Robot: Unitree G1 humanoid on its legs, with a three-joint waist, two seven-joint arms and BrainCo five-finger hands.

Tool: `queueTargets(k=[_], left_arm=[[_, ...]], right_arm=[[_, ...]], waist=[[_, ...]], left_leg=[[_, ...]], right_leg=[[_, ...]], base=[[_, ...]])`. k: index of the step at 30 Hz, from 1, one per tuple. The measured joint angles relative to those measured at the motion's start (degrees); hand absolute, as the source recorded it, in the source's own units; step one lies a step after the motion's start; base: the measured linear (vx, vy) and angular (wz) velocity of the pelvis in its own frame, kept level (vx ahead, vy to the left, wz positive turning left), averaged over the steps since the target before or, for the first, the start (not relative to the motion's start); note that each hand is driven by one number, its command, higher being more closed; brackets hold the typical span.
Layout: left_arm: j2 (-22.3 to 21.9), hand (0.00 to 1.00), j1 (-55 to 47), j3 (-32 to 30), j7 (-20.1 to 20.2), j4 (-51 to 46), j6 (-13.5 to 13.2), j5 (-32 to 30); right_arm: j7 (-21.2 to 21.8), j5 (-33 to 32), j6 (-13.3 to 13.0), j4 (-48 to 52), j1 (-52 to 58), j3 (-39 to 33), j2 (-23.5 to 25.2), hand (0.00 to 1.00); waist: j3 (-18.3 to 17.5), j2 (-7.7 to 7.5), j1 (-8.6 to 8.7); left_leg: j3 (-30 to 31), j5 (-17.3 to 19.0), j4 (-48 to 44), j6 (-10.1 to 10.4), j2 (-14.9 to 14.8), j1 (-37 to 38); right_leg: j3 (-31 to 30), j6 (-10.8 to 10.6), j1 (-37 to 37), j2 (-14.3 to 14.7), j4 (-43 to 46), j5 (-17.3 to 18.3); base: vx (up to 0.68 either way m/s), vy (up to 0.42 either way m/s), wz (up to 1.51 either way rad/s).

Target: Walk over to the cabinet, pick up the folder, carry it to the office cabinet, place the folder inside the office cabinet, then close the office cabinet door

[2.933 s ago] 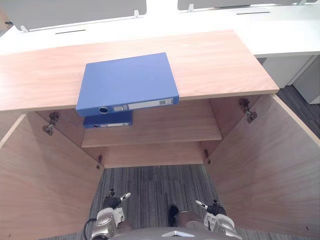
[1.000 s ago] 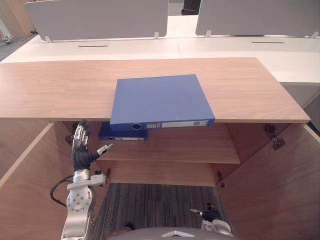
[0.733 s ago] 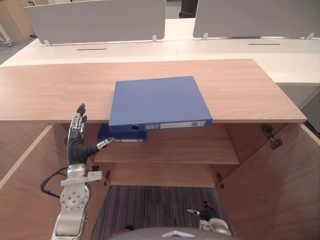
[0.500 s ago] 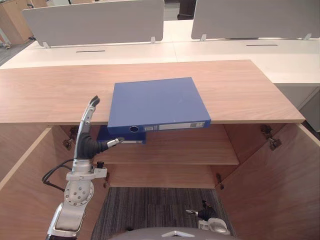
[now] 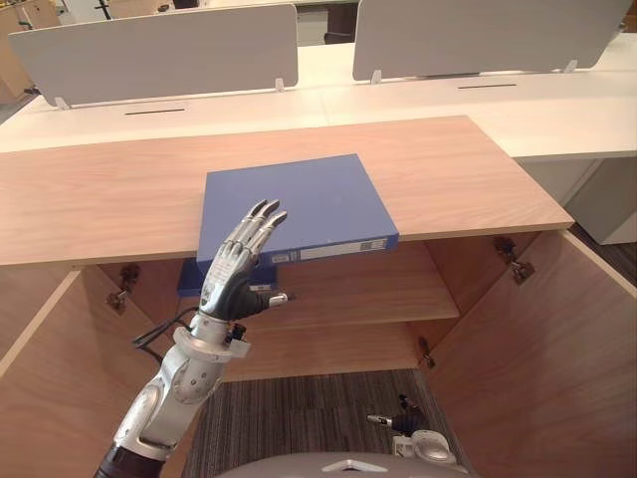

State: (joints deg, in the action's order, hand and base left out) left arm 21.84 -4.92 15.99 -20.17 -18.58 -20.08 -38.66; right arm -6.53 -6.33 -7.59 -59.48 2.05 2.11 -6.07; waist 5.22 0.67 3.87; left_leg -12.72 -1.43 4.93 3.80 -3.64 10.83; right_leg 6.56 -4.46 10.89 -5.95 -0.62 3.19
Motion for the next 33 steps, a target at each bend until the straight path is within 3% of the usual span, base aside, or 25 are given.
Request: queueTargets(k=[10,22,33], left_arm=[[0.60,0.00,1.28,0.50,-3.68,2.72,5.02,-10.68],[-0.65,0.00,1.41,0.24,-4.76,5.19,7.78,-14.56],[-2.12,0.00,3.69,-3.14,-5.50,10.97,12.33,-17.82]], right_arm=[[-0.02,-0.12,-0.02,0.04,-0.15,-0.08,-0.03,0.00],[0.09,-0.28,0.33,0.01,0.14,-0.52,-0.03,0.00],[0.14,-0.61,0.47,0.03,0.50,-1.22,0.04,0.00]], waist=[[-0.19,0.07,0.98],[-0.95,-0.18,1.08],[-1.30,-0.72,1.16]], left_leg=[[-0.28,0.41,0.00,0.19,0.01,0.11],[-1.25,0.60,0.02,0.17,0.03,0.26],[-1.36,0.71,0.03,0.27,0.04,0.18]], right_leg=[[-0.26,0.16,0.28,0.05,-0.84,-0.24],[-1.07,0.27,0.21,0.04,-1.61,-0.64],[-1.11,0.26,0.16,0.04,-1.76,-0.64]], base=[[0.00,-0.004,-0.02],[-0.01,-0.008,-0.04],[0.00,0.000,0.00]])
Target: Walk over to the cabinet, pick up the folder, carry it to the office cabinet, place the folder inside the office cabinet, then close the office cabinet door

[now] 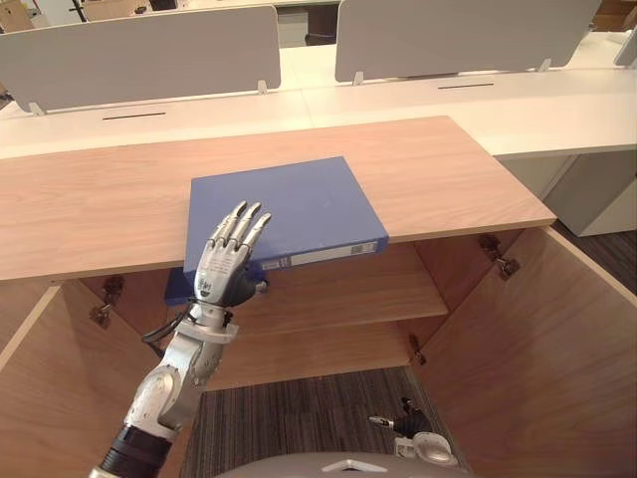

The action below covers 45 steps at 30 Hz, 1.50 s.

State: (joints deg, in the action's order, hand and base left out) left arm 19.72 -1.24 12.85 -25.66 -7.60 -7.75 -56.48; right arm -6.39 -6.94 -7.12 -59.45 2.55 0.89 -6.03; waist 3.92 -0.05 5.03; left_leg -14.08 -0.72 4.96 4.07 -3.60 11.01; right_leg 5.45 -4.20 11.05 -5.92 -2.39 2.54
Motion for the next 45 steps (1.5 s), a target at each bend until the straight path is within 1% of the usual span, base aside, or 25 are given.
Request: queueTargets(k=[1,2,9,18,21,26,29,31,33,36,37,38,40,42,45], left_arm=[[-0.27,0.00,0.00,-0.45,0.00,0.26,0.24,-0.02],[-0.58,1.00,0.00,-0.79,-0.02,0.40,0.39,-0.05],[-0.75,1.00,0.56,-2.22,-0.14,1.53,1.50,-0.69],[-0.75,1.00,3.40,-4.15,-0.59,1.33,1.37,-2.17],[-0.84,1.00,3.43,-4.31,-1.41,0.60,1.21,-2.08],[-2.59,1.00,3.27,-5.79,-2.01,-2.72,0.25,1.60],[-5.07,1.00,1.88,-6.21,-3.24,-7.31,-0.07,5.29],[-6.66,1.00,1.47,-6.12,-4.29,-9.46,-0.62,7.50],[-7.27,1.00,1.47,-6.11,-5.08,-10.86,-0.97,9.10],[-8.93,1.00,1.47,-5.90,-7.41,-13.61,-1.32,11.30],[-9.67,1.00,1.46,-5.91,-8.46,-15.53,-1.32,11.42],[-9.87,1.00,1.45,-5.86,-9.03,-16.53,-1.32,11.43],[-10.92,1.00,1.46,-5.71,-11.23,-20.41,-1.75,11.51],[-11.39,1.00,1.48,-5.20,-12.91,-22.65,-2.40,12.06],[-12.07,1.00,1.48,-3.82,-14.23,-24.45,-3.35,13.22]], right_arm=[[0.00,-0.01,0.02,0.00,0.02,-0.15,0.00,0.00],[0.00,-0.01,0.04,0.00,0.05,-0.42,0.00,0.00],[0.06,-0.06,0.10,0.00,0.27,-1.79,-0.02,0.00],[0.08,-0.55,0.10,0.05,0.53,-2.05,-0.11,0.00],[0.07,-0.57,0.08,0.07,0.56,-2.06,-0.13,0.00],[-0.02,-0.61,0.03,0.55,0.67,-1.60,-0.24,0.00],[-0.14,-0.64,-0.33,2.85,1.43,-1.21,-0.18,0.00],[-0.36,-0.68,-0.66,5.38,2.61,-0.48,-0.19,0.00],[-0.43,-0.68,-1.02,7.87,3.63,0.30,-0.16,0.00],[-0.93,-1.76,-1.89,14.12,5.84,1.34,0.56,0.00],[-2.00,-1.77,-2.47,17.90,6.90,1.77,1.28,0.00],[-2.44,-1.75,-2.87,19.55,7.17,2.24,1.36,0.00],[-2.61,-1.73,-4.22,26.49,8.13,3.31,1.81,0.00],[-2.90,-1.68,-5.19,31.34,8.53,3.44,2.44,0.00],[-4.08,-1.66,-6.30,39.15,10.04,3.46,3.66,0.00]], waist=[[0.00,0.00,0.01],[0.00,0.00,0.03],[-0.01,-0.02,0.23],[-0.07,-0.12,0.33],[-0.07,-0.13,0.36],[-0.05,-0.15,0.26],[-0.12,-0.09,-0.07],[-0.12,-0.11,-0.06],[-0.13,-0.10,0.02],[-0.13,-0.09,0.25],[-0.13,-0.09,0.26],[-0.13,-0.09,0.28],[-0.18,-0.01,0.22],[-0.32,0.13,0.16],[-0.42,0.13,0.24]], left_leg=[[-0.03,0.02,0.00,0.02,0.00,-0.01],[-0.04,0.05,0.00,0.03,0.00,-0.02],[-0.11,0.14,0.00,0.10,0.00,-0.09],[-0.12,0.21,0.00,0.05,0.00,-0.12],[-0.16,0.30,0.00,0.02,0.00,-0.12],[-0.17,0.39,0.00,0.04,0.00,-0.20],[-1.12,0.40,-0.03,0.08,-0.20,-0.94],[-1.63,0.39,-0.35,0.08,-0.26,-1.01],[-1.75,0.39,-0.35,0.08,-0.31,-1.10],[-1.87,0.38,-0.35,0.06,-0.30,-1.34],[-1.88,0.37,-0.35,0.05,-0.31,-1.21],[-1.89,0.37,-0.34,0.04,-0.30,-1.21],[-2.29,0.29,-0.25,-0.08,-0.31,-1.48],[-2.75,0.19,-0.04,-0.21,-0.27,-1.94],[-2.96,0.17,-0.05,-0.23,-0.24,-1.78]], right_leg=[[-0.01,-0.02,-0.01,0.00,-0.04,-0.01],[-0.02,-0.08,-0.01,0.00,-0.07,-0.05],[-0.05,-0.12,0.00,0.01,-0.31,-0.07],[-0.09,-0.13,0.00,0.01,-0.36,-0.08],[-0.09,-0.14,0.00,0.01,-0.43,-0.09],[-0.11,-0.14,0.00,0.01,-0.57,-0.09],[-1.44,-0.23,-1.46,0.11,-0.03,-0.14],[-2.22,-0.25,-1.91,0.16,0.56,-0.16],[-3.09,-0.25,-2.61,0.22,1.12,-0.16],[-3.51,-0.25,-3.32,0.25,1.75,-0.16],[-3.58,-0.25,-3.36,0.26,1.98,-0.15],[-3.64,-0.25,-3.44,0.26,2.05,-0.15],[-4.30,-0.28,-4.72,0.31,2.78,-0.09],[-4.76,-0.34,-5.35,0.31,3.14,-0.13],[-4.92,-0.44,-5.61,0.30,3.16,-0.20]], base=[[0.00,0.000,0.00],[0.00,0.000,0.00],[0.00,0.000,0.00],[0.00,0.000,0.00],[0.00,0.000,0.00],[0.00,0.000,-0.01],[0.00,-0.004,-0.15],[0.01,-0.021,-0.17],[-0.02,-0.015,-0.13],[-0.05,-0.019,-0.07],[-0.05,-0.019,-0.02],[-0.06,-0.018,-0.04],[-0.08,-0.013,-0.11],[-0.05,-0.014,-0.12],[-0.04,-0.017,-0.05]])
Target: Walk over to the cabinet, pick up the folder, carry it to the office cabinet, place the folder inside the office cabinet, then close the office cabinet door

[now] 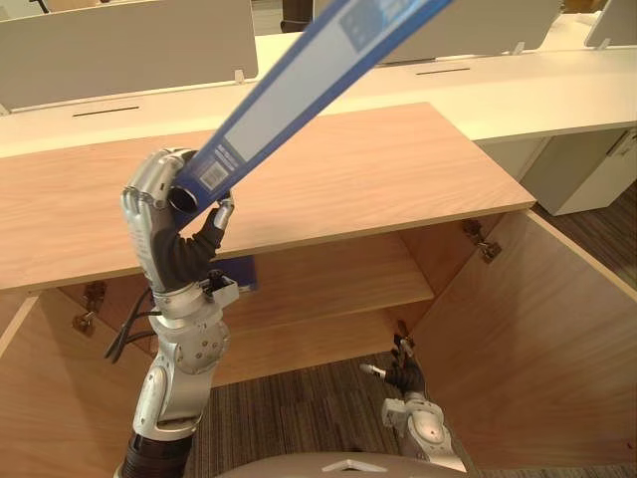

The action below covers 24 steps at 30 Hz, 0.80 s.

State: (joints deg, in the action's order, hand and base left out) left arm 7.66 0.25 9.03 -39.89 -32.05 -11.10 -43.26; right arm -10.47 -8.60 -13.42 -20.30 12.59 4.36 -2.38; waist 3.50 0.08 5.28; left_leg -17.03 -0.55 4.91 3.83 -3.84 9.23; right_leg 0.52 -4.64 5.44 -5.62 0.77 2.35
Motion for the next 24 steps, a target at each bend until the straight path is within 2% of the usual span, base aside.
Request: queueTargets(k=[4,7,10,13,19,24], left_arm=[[-1.09,1.00,-0.16,1.53,-1.21,-1.83,-1.22,0.58],[-1.77,1.00,-2.31,2.60,-1.51,-3.87,-2.24,2.93],[-2.10,1.00,-3.13,3.45,-1.84,-3.99,-3.04,4.54],[-2.14,1.00,-4.54,3.89,-1.87,-4.52,-3.40,5.01],[-2.22,1.00,-5.69,5.19,-1.85,-4.52,-4.84,7.95],[-2.23,1.00,-6.69,6.43,-1.70,-4.12,-5.55,10.92]], right_arm=[[-1.12,-0.02,-1.80,13.23,2.58,0.00,1.42,0.00],[-2.61,-0.01,-4.29,24.29,3.47,0.04,2.27,0.00],[-3.38,-0.01,-7.10,32.56,3.46,0.05,2.30,0.00],[-4.69,0.07,-9.42,38.13,3.18,0.39,2.26,0.00],[-7.43,4.55,-10.64,45.59,1.67,2.24,1.33,0.00],[-7.73,4.56,-12.51,49.18,-2.26,2.25,-0.67,0.00]], waist=[[-0.07,0.00,0.20],[-0.06,-0.02,0.92],[-0.09,-0.07,0.91],[-0.10,-0.09,0.88],[-0.19,-0.22,0.87],[-0.83,-1.04,0.88]], left_leg=[[-0.26,-0.02,-0.30,-0.03,0.05,-0.39],[-0.33,0.01,-0.31,-0.02,0.05,-0.40],[-0.40,0.05,-0.32,-0.04,0.04,-0.38],[-0.60,0.10,-0.32,-0.10,0.06,-0.35],[-1.41,0.11,-0.31,-0.14,0.13,-0.23],[-1.64,0.07,-0.31,-0.22,0.18,-0.10]], right_leg=[[-0.26,-0.15,-0.60,0.00,0.04,-0.11],[-0.44,-0.18,-0.64,0.01,-0.07,-0.15],[-0.55,-0.26,-0.66,0.02,-0.07,-0.21],[-0.83,-0.44,-0.77,0.02,-0.07,-0.34],[-1.65,-0.67,-1.18,0.02,0.04,-0.71],[-1.89,-0.74,-1.21,0.01,0.14,-0.87]], base=[[-0.01,-0.013,-0.04],[0.00,0.000,0.00],[0.00,0.000,0.00],[-0.02,-0.011,-0.03],[-0.03,-0.015,-0.08],[-0.03,-0.014,-0.03]])
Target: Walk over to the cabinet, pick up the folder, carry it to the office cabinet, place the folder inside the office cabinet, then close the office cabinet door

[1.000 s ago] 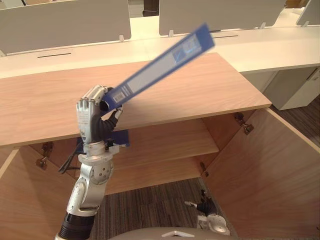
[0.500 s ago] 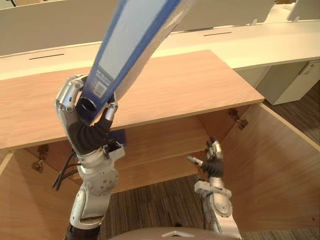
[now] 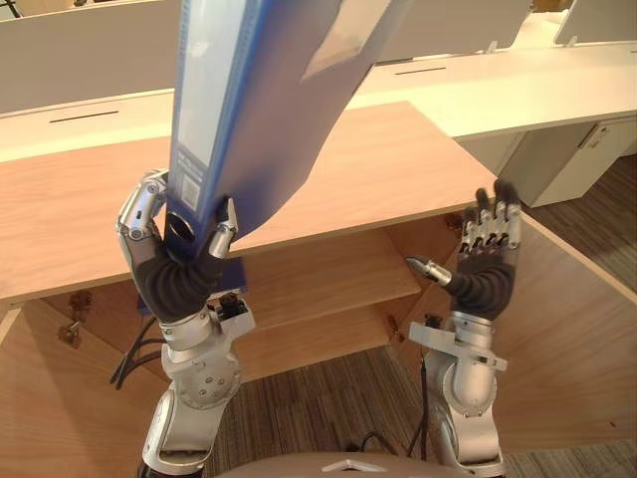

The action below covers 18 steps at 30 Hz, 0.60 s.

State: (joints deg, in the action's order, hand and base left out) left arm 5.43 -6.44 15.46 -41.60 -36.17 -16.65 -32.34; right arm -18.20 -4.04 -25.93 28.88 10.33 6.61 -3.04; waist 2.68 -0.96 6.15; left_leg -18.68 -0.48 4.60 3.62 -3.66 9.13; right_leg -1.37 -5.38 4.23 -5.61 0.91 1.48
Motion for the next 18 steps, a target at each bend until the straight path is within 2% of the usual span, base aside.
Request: queueTargets(k=[5,11,18], left_arm=[[0.04,1.00,-0.06,0.94,1.71,2.78,-1.44,2.95],[0.06,1.00,-0.08,3.42,5.91,6.29,-3.26,10.42],[0.10,1.00,-0.05,5.28,10.73,8.69,-5.50,19.63]], right_arm=[[0.16,-0.08,-0.79,2.66,-2.29,0.20,-1.05,0.00],[0.72,-2.97,-1.68,3.98,-6.31,0.71,-4.08,0.00],[5.04,-7.52,-1.46,1.60,-10.07,2.53,-7.19,0.00]], waist=[[-0.23,-0.19,-0.12],[-0.35,0.00,-0.05],[-0.67,0.43,-0.14]], left_leg=[[0.03,-0.13,0.01,-0.18,0.12,0.01],[0.04,-0.28,0.17,-0.32,0.16,0.04],[0.25,-0.55,0.34,-0.39,0.16,-0.02]], right_leg=[[-0.02,-0.12,0.06,-0.09,0.17,-0.08],[-0.07,-0.21,0.04,-0.11,0.34,-0.15],[0.09,-0.25,0.09,-0.11,0.39,-0.23]], base=[[-0.01,-0.003,0.00],[-0.01,-0.003,0.00],[0.00,0.000,0.00]])
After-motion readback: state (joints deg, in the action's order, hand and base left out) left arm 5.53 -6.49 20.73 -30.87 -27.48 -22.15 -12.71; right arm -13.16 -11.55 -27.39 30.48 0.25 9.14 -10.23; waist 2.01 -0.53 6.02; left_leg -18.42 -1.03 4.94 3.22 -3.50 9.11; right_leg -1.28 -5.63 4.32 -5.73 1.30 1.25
